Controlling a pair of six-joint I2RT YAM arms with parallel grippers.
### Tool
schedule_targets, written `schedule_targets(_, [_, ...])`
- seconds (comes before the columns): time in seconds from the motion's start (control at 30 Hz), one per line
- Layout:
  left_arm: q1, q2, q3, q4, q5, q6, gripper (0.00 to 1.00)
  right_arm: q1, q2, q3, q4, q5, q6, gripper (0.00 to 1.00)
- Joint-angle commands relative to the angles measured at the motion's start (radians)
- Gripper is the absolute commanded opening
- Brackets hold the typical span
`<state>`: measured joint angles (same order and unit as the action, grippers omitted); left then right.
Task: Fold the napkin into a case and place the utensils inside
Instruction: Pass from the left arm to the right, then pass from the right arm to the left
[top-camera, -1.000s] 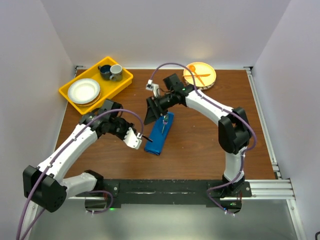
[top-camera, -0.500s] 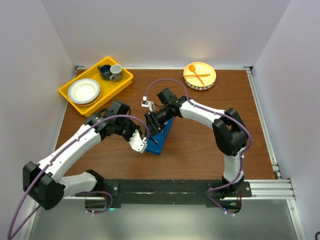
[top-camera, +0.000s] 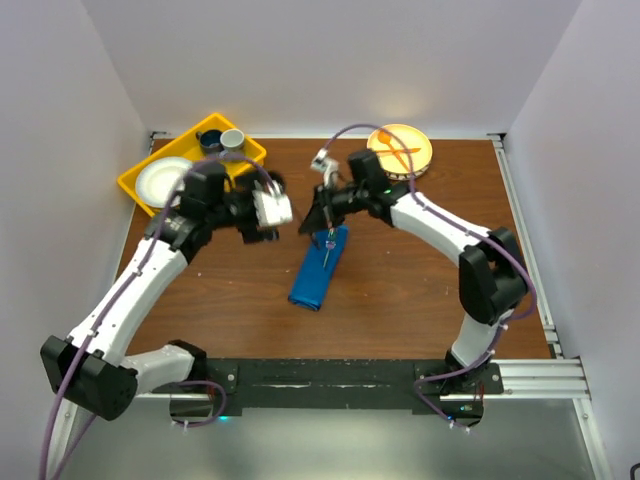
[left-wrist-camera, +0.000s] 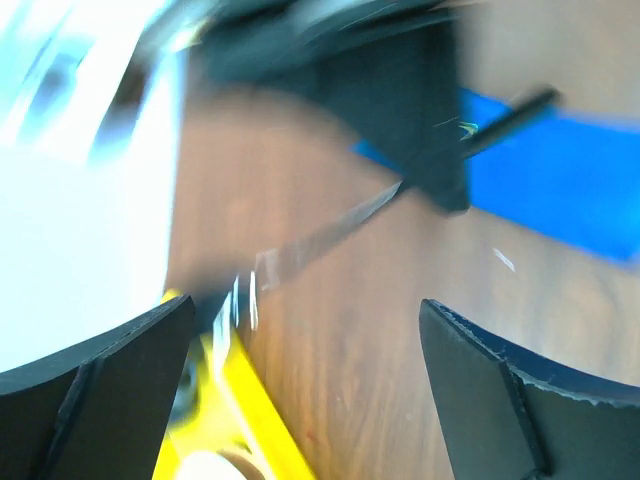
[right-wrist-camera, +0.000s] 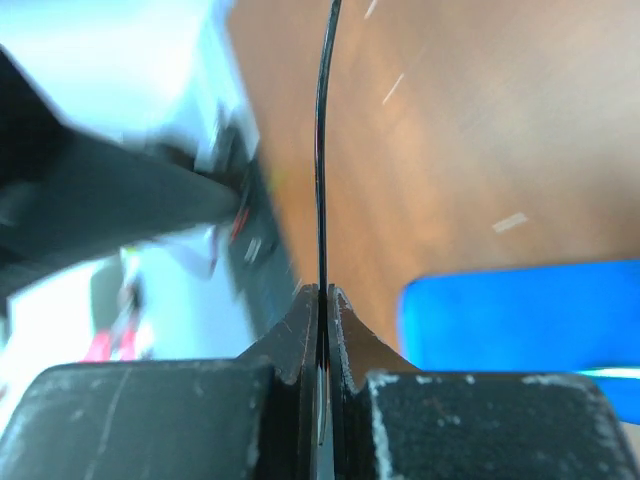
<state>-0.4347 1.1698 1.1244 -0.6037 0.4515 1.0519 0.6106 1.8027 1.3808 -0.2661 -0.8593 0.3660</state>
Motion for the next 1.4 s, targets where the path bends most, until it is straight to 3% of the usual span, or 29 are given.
schedule_targets(0.0, [0.131, -0.032, 0.112, 0.390, -0.020, -0.736, 1.00, -0.121, -0.111, 0.043, 0.220, 0.219, 0.111, 0.00])
schedule_targets(0.03, [0.157, -0.032, 0.115, 0.431, -0.107, -0.845, 1.00, -0.136, -0.133, 0.043, 0.237, 0.242, 0.116, 0.00])
schedule_targets(0.17, [0.188, 0.036, 0.199, 0.473, -0.161, -1.235, 1.00, -0.140, -0.180, 0.038, 0.261, 0.399, 0.128, 0.00])
schedule_targets(0.33, [0.217, 0.111, 0.245, 0.564, -0.077, -1.438, 0.92, -0.130, -0.163, 0.095, 0.154, 0.597, 0.244, 0.00])
schedule_targets(0.4, [0.214, 0.126, 0.238, 0.579, -0.070, -1.530, 0.80, -0.118, -0.157, 0.110, 0.101, 0.623, 0.234, 0.00])
schedule_targets(0.53, [0.174, 0.162, 0.184, 0.642, 0.002, -1.578, 0.53, -0.068, -0.180, 0.074, 0.107, 0.655, 0.231, 0.00])
schedule_targets(0.7, [0.094, 0.203, 0.186, 0.644, 0.029, -1.566, 0.38, -0.029, -0.195, 0.028, 0.120, 0.635, 0.240, 0.00])
schedule_targets(1.37, [0.054, 0.309, 0.158, 0.570, 0.041, -1.665, 0.20, 0.015, -0.229, 0.000, 0.103, 0.620, 0.200, 0.00])
